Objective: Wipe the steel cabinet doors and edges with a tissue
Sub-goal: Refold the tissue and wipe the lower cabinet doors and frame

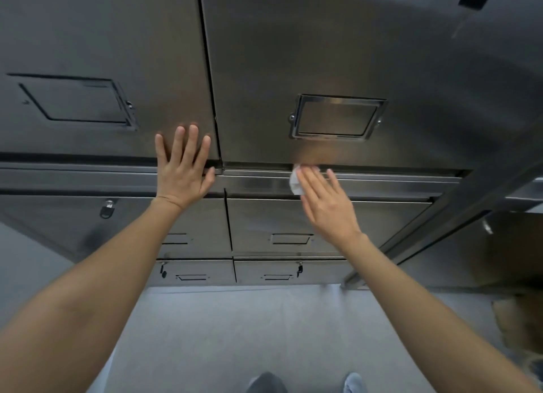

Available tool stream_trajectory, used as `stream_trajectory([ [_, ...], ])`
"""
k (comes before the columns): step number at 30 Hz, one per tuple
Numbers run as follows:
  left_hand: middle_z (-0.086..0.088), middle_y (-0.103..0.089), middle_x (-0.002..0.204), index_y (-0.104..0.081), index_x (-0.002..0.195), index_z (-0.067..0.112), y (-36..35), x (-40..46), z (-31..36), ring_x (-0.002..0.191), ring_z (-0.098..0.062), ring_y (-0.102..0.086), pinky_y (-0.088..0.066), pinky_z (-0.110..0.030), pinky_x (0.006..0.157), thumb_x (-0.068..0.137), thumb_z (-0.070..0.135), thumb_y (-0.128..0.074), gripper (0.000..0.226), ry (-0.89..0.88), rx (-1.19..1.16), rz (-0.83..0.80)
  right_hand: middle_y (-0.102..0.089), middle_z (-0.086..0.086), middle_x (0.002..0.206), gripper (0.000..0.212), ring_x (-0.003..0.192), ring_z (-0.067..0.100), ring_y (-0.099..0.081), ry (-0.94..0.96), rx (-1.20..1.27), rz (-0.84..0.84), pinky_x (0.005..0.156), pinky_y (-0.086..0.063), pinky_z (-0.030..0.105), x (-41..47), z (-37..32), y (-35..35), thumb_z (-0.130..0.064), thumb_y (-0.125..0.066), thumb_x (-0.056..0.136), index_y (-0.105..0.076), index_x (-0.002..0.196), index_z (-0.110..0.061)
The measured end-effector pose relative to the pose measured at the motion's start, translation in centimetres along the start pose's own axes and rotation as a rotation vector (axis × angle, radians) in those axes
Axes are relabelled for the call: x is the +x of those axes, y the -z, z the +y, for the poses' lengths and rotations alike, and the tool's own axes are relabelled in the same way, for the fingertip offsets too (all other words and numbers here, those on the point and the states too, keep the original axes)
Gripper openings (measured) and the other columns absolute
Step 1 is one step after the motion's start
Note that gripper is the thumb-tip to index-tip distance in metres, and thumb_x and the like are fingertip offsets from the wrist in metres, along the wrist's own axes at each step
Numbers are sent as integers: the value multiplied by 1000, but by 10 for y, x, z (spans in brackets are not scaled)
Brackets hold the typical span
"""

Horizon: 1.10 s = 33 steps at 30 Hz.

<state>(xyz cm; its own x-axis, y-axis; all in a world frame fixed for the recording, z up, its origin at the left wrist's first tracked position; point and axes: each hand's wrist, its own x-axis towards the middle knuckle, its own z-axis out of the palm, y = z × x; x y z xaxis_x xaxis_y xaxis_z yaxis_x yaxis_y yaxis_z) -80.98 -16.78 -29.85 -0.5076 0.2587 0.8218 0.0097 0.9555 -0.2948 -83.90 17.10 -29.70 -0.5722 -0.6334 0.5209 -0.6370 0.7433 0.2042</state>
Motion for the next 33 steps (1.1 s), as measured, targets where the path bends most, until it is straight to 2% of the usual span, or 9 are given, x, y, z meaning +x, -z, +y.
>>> stream_trajectory([
  [5,-6,25,162,9,157,13,17,4,16,150,-25,22,15,-53,119,101,42,-32,76,102,-57,-139,-24,19,160,55,149,33,-23,-243,1,30,124,-14,42,-50,39,-4,-26,-38,105,-29,153,0],
  [10,-19,-5,160,-6,157,7,29,9,49,150,-25,20,12,-51,120,97,37,-42,76,230,-84,-181,-31,19,157,53,147,35,-28,-148,97,85,121,-24,46,-22,-5,-13,-29,-35,106,-35,151,0],
  [14,-9,9,165,8,158,16,27,15,98,151,-23,18,10,-51,121,97,34,-43,81,97,-117,-221,-36,16,156,51,146,30,-33,-102,72,100,120,-27,44,-20,13,-10,-27,-38,106,-37,151,-2],
  [17,-10,0,165,2,159,17,15,31,132,151,-25,14,8,-50,122,99,30,-40,74,19,-154,-216,-36,18,156,52,146,31,-31,-215,28,124,122,-24,44,-47,60,-8,-20,-45,104,-35,151,0],
  [21,-5,22,163,1,158,19,-2,44,166,149,-28,21,9,-48,122,99,30,-38,72,56,-188,-182,-32,22,156,55,147,34,-28,-381,75,169,123,-21,45,-56,62,-11,-21,-45,104,-33,150,5],
  [25,-5,24,163,8,158,21,-21,40,160,149,-28,23,12,-47,121,97,33,-41,79,67,-100,-79,-33,17,157,53,147,30,-31,-142,176,144,122,-23,44,-25,19,-17,-27,-40,105,-35,150,1],
  [28,-5,19,164,5,159,20,-34,40,154,150,-30,19,12,-47,121,99,35,-36,74,24,-75,0,-42,15,153,49,142,29,-41,-77,87,195,120,-26,45,-37,56,-19,-23,-43,104,-39,149,-4],
  [31,-5,20,164,7,158,20,-38,40,155,150,-30,19,13,-48,121,102,38,-26,68,26,-75,20,-37,18,154,46,144,31,-34,-313,23,244,123,-19,43,-73,100,-17,-19,-40,106,-39,149,0],
  [33,-6,19,164,6,159,20,-39,40,156,150,-30,19,12,-48,121,101,37,-26,68,26,-58,40,-34,23,155,50,147,34,-29,-485,43,266,124,-17,43,-75,94,-17,-21,-39,106,-35,149,4],
])
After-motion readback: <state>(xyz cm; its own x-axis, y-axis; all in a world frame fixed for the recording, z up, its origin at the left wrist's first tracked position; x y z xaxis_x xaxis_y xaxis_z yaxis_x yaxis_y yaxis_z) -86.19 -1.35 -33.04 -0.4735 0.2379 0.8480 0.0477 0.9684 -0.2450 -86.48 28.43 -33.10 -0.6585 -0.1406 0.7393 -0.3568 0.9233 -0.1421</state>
